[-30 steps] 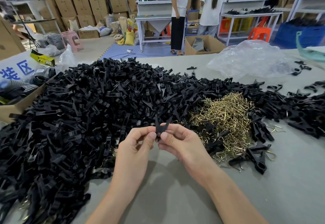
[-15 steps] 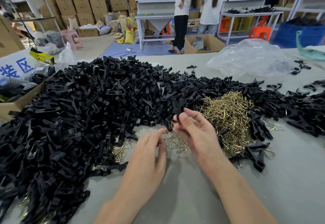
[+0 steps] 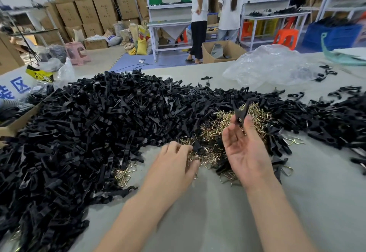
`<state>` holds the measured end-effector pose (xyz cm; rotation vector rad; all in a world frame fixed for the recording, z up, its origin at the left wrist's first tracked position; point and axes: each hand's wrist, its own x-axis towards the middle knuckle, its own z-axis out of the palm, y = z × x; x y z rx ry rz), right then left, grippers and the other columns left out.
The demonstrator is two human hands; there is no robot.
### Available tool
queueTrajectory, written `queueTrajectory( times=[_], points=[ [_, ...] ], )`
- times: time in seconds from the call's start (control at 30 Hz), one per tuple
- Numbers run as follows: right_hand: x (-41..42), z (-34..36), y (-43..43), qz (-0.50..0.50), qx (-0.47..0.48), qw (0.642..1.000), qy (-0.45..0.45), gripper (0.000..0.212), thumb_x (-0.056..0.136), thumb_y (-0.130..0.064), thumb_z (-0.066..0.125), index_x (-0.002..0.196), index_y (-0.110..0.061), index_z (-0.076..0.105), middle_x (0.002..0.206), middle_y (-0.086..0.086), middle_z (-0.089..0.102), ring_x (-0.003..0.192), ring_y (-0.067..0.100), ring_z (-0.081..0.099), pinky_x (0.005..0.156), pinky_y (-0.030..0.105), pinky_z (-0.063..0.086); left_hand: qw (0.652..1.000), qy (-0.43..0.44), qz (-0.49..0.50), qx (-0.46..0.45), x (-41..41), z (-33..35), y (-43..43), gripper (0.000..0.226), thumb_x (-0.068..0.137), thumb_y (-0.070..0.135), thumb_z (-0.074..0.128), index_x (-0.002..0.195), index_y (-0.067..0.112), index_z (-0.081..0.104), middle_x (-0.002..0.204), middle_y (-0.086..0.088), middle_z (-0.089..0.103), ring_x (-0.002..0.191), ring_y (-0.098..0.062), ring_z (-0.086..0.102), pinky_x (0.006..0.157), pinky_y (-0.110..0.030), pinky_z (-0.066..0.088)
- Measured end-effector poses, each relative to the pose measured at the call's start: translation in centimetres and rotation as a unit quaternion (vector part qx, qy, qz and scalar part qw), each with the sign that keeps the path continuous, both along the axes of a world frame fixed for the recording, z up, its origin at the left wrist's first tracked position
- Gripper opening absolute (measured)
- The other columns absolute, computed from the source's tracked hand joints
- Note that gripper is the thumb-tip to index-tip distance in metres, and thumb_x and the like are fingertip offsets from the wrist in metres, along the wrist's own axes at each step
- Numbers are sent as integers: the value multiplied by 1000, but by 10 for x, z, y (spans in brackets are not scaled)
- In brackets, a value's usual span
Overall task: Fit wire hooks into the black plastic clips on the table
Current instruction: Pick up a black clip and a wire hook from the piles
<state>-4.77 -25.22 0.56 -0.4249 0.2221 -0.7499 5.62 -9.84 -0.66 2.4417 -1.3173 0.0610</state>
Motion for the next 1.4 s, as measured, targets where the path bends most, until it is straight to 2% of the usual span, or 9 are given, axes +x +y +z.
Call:
queueTrajectory(
  times=[0.1, 0.23, 0.4, 0.5, 0.67, 0.87, 1.03, 1.2, 1.4],
  points=[
    [3, -1, 2, 11, -11, 1000, 17, 36, 94, -28, 67, 123, -6, 68, 98, 5, 72, 78, 13, 68, 73, 26, 59, 998, -26, -34, 36, 3, -6, 11, 39, 100, 51, 44, 135, 34, 49, 125, 10, 46, 118, -12, 42, 98, -25, 33],
    [6, 0, 5, 33, -43, 998, 31, 33, 90, -29, 68, 117, -10, 71, 97, 4, 73, 77, 12, 68, 74, 27, 60, 998, -29, -57, -12, 3, -10, 18, 12, 101, 39, 47, 108, 37, 57, 111, 16, 45, 107, -9, 47, 90, -24, 39],
    [9, 2, 11, 44, -82, 994, 56, 44, 90, -24, 67, 129, -5, 63, 98, 4, 72, 79, 13, 67, 77, 28, 61, 995, -60, -70, -41, -1, -12, 20, 12, 103, 33, 46, 102, 30, 57, 105, 15, 51, 101, -9, 53, 79, -21, 39],
    [11, 2, 16, 58, -100, 991, 68, 39, 89, -18, 68, 126, -6, 67, 100, 7, 73, 81, 15, 68, 78, 29, 62, 988, 35, -32, -148, -1, -9, 23, 8, 101, 28, 51, 98, 30, 58, 103, 19, 58, 94, -2, 56, 79, -21, 46],
    [20, -3, 32, 120, -171, 973, 95, 27, 81, -7, 72, 107, -10, 77, 100, 9, 73, 87, 18, 70, 82, 27, 59, 884, 326, 72, -326, 9, -8, 34, 9, 99, 23, 58, 95, 25, 66, 88, 10, 74, 77, -4, 68, 70, -11, 49],
    [30, -9, 45, 125, -364, 898, 213, 31, 88, -10, 74, 110, -32, 76, 110, -8, 76, 100, 9, 71, 90, 20, 54, 774, 472, 108, -408, 23, -8, 39, 15, 95, 18, 65, 100, 27, 75, 82, 1, 73, 76, -10, 63, 79, -26, 53],
    [31, -9, 50, 119, -390, 879, 248, 28, 89, -11, 74, 105, -34, 78, 95, 0, 77, 89, 5, 70, 83, 14, 51, 680, 553, 91, -473, 22, -1, 40, 21, 99, 7, 54, 115, 12, 67, 97, -8, 77, 88, -16, 72, 76, -17, 56],
    [32, -8, 53, 117, -417, 865, 255, 29, 90, -6, 72, 106, -29, 76, 91, -8, 77, 87, 2, 68, 80, 12, 50, 689, 562, 79, -450, 18, 3, 42, 20, 93, 17, 61, 110, 9, 69, 105, -8, 76, 89, -18, 73, 74, -22, 59],
    [30, -8, 51, 109, -406, 872, 251, 28, 91, -4, 70, 106, -27, 75, 87, -2, 74, 82, 10, 73, 77, 15, 54, 698, 555, 87, -445, 17, 2, 44, 22, 81, 27, 69, 99, 19, 80, 76, 0, 68, 74, -9, 64, 71, -19, 56]
  ],
)
